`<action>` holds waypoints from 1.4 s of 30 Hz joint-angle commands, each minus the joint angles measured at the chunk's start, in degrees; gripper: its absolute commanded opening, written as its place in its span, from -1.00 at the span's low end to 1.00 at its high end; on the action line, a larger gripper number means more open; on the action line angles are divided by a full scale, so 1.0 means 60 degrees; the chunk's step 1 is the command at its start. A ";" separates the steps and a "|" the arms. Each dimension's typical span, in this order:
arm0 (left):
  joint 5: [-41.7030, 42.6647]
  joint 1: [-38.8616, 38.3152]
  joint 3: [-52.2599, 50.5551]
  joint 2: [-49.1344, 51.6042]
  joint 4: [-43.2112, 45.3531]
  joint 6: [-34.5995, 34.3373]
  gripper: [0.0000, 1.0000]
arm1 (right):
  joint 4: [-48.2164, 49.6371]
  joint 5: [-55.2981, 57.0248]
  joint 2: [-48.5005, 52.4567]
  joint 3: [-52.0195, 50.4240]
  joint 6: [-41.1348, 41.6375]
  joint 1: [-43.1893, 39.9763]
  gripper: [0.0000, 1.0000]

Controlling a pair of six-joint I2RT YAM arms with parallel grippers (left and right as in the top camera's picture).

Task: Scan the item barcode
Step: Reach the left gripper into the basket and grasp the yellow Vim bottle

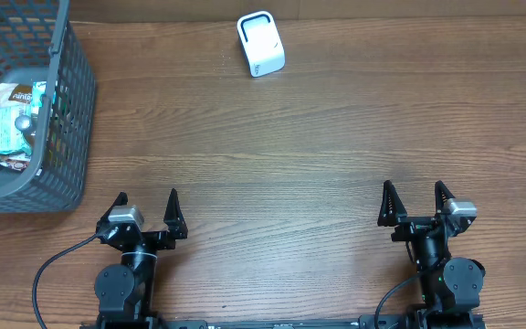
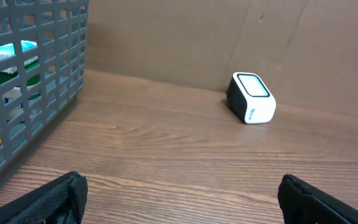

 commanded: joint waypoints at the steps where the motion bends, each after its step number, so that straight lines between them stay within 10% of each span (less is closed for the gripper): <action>1: -0.0091 -0.0069 -0.0040 -0.0106 0.0000 0.0178 0.99 | 0.0051 -0.0007 -0.0076 -0.0102 -0.0040 -0.0036 1.00; 7: -0.1337 -0.0058 -0.0040 -0.0106 0.0576 0.0248 0.99 | 0.0051 -0.0007 -0.0076 -0.0102 -0.0040 -0.0036 1.00; 13: 0.0324 -0.0058 0.0317 -0.0106 0.2022 0.0557 0.99 | 0.0051 -0.0007 -0.0076 -0.0102 -0.0040 -0.0036 1.00; 22: 0.0368 -0.0058 0.3942 0.0761 0.1370 0.2277 0.99 | 0.0051 -0.0007 -0.0076 -0.0102 -0.0040 -0.0036 1.00; 42: 0.0572 -0.0058 1.7722 1.1657 -0.9595 0.2605 0.99 | 0.0051 -0.0007 -0.0076 -0.0102 -0.0040 -0.0036 1.00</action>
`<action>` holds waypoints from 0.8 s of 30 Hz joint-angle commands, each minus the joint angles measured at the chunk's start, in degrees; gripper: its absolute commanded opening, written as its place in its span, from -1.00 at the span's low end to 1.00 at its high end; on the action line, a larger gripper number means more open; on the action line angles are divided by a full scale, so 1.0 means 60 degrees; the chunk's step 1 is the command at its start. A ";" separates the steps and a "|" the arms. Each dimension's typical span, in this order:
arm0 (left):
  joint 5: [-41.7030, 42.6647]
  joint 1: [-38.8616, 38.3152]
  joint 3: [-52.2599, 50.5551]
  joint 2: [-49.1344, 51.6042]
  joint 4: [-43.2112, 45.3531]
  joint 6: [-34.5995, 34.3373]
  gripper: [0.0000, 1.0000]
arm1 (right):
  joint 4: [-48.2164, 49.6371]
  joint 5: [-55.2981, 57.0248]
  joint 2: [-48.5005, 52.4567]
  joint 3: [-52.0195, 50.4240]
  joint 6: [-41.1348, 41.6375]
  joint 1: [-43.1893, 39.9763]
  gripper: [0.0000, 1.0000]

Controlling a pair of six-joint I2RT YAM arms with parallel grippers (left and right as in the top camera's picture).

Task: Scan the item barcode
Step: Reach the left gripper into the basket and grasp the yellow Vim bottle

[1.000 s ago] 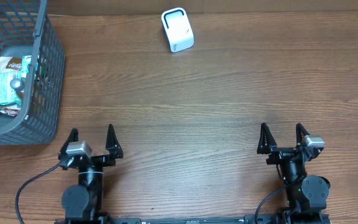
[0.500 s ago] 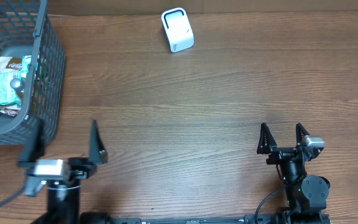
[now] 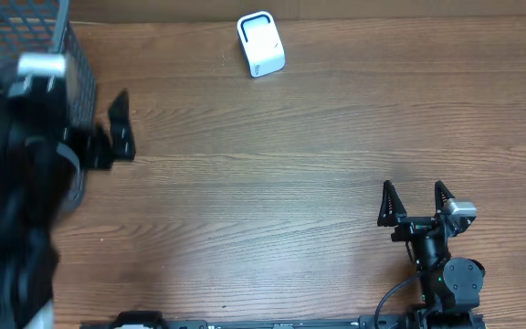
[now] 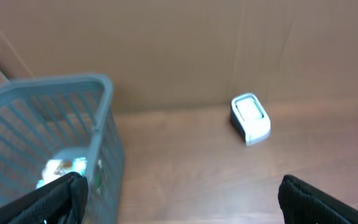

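Observation:
The grey mesh basket (image 4: 55, 124) holds packaged items (image 4: 61, 168), seen only as a blur through its wall. In the overhead view my raised left arm covers most of the basket (image 3: 26, 18). My left gripper (image 4: 179, 208) is open and empty, high above the table beside the basket's right wall; one of its fingers (image 3: 121, 128) shows from overhead. The white barcode scanner (image 3: 261, 44) stands at the table's far edge, also in the left wrist view (image 4: 250, 117). My right gripper (image 3: 413, 203) rests open and empty at the front right.
A brown cardboard wall (image 4: 185, 50) backs the wooden table (image 3: 281, 183). The basket takes up the far left corner. The left arm's black body (image 3: 7, 210) fills the left side of the overhead view.
My left arm has risen from its rest pose at the front left and now stands high beside the basket, looking down at basket and scanner. The right arm has not moved.

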 commanded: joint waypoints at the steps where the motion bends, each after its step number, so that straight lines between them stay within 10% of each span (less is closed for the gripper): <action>1: 0.0535 -0.0062 0.1359 0.1668 -0.0463 0.0138 0.99 | 0.0051 -0.0004 -0.0076 -0.0102 -0.0044 -0.0040 1.00; 13: -0.1413 0.0386 0.1413 0.4182 -0.0168 0.0987 0.99 | 0.0055 -0.0004 -0.0076 -0.0102 -0.0044 -0.0040 1.00; 24: 0.0619 0.4116 0.1413 0.4288 -0.0113 0.1887 0.99 | 0.0051 -0.0004 -0.0076 -0.0102 -0.0044 -0.0040 1.00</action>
